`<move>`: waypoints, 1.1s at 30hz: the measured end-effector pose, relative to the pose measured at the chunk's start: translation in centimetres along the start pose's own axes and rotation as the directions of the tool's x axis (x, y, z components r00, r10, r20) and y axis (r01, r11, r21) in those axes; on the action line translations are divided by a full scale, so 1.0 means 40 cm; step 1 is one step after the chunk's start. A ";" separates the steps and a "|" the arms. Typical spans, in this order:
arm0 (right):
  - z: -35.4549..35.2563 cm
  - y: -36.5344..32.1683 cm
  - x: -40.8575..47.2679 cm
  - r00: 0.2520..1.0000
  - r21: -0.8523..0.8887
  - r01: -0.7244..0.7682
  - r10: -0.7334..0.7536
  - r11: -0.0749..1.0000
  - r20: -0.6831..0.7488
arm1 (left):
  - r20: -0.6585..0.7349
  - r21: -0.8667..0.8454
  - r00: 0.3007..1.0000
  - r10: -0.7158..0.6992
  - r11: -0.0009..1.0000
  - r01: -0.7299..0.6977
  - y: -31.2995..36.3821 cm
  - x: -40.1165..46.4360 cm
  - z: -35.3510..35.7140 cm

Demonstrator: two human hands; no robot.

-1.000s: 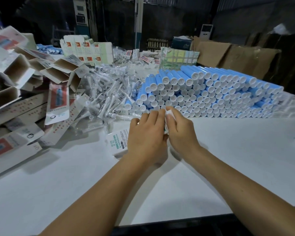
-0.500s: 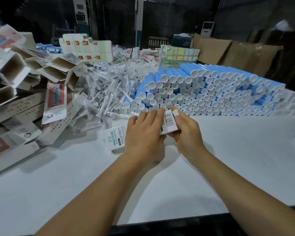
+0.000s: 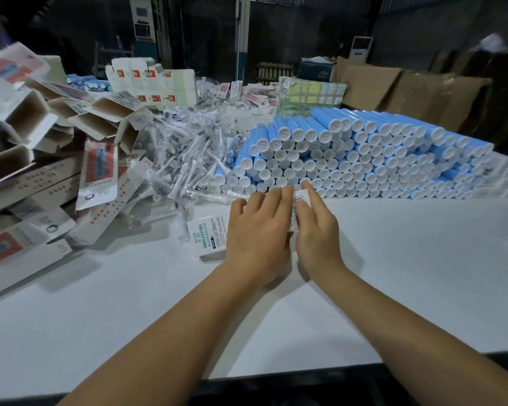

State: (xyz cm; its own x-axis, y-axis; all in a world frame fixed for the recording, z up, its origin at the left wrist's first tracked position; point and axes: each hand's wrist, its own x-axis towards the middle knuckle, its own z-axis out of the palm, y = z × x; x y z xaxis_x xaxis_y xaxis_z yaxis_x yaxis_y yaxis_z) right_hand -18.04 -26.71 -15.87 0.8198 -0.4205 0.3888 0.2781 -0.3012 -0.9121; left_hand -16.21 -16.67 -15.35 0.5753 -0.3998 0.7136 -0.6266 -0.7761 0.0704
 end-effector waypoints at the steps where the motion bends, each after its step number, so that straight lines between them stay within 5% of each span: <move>1: -0.003 0.001 -0.001 0.999 -0.065 0.038 -0.038 0.997 0.003 | -0.009 -0.005 1.000 0.004 1.000 -0.004 0.000 0.000 -0.001; 7: -0.009 -0.001 0.011 0.984 0.115 -0.120 0.103 0.986 0.144 | 0.060 0.007 0.998 -0.033 0.999 0.033 -0.022 0.000 -0.007; 13: 0.007 -0.002 -0.009 0.996 -0.197 0.081 -0.072 0.977 0.052 | 0.047 0.020 0.996 -0.073 0.997 0.072 -0.020 0.005 -0.001; 17: 0.008 0.000 -0.013 0.994 -0.227 0.105 -0.092 0.968 0.067 | 0.004 0.006 0.999 -0.050 0.999 0.050 -0.025 0.007 0.003; 21: -0.001 0.002 -0.005 0.992 -0.034 0.008 -0.003 0.999 0.126 | 0.045 -0.002 0.998 -0.042 0.999 0.042 -0.035 0.006 0.008; 28: 0.001 0.008 0.002 0.985 0.108 0.038 -0.056 0.993 0.162 | 0.019 -0.034 0.998 -0.055 0.998 0.055 -0.031 0.011 0.012; 31: -0.005 0.005 0.011 0.981 0.318 0.015 -0.076 0.948 0.180 | -0.066 -0.220 0.992 -0.107 0.971 0.090 -0.040 0.032 -0.004; 33: -0.005 0.004 0.008 0.973 0.259 0.044 -0.100 0.965 0.208 | -0.092 -0.626 0.975 -0.202 0.773 0.101 -0.044 0.050 -0.035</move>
State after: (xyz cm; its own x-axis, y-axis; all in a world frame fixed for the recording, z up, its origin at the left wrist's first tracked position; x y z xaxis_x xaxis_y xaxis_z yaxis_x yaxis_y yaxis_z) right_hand -17.84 -27.05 -15.88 0.8740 -0.2014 0.4423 0.4338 -0.0871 -0.8968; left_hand -14.70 -15.43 -13.05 0.6389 -0.1879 0.7459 -0.7556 -0.3354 0.5627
